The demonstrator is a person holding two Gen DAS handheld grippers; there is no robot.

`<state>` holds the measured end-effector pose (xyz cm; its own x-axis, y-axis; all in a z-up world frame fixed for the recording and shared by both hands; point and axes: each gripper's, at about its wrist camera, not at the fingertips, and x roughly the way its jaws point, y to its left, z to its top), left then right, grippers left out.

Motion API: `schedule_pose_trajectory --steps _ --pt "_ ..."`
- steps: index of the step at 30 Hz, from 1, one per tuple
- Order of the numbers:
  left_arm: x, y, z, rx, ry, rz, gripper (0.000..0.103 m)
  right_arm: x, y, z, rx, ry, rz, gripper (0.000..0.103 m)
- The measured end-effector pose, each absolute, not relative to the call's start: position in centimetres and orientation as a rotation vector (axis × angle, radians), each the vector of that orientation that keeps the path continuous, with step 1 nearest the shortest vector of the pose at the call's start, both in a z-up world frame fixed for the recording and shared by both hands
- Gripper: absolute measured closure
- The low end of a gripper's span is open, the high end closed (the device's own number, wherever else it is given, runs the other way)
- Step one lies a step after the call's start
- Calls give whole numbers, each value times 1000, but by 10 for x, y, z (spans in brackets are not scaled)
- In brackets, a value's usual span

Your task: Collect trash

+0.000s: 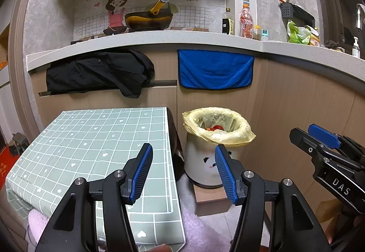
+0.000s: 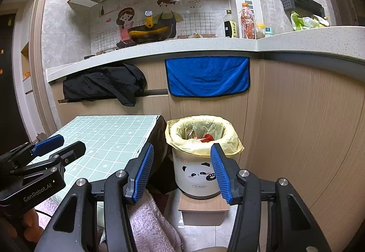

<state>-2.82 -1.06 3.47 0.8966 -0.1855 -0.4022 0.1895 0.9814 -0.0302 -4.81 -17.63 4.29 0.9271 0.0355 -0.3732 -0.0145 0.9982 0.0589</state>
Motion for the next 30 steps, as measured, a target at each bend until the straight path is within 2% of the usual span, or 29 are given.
schedule_pose_trajectory --steps 30 --pt "-29 -14 35 8 411 -192 45 -47 -180 41 63 391 28 54"
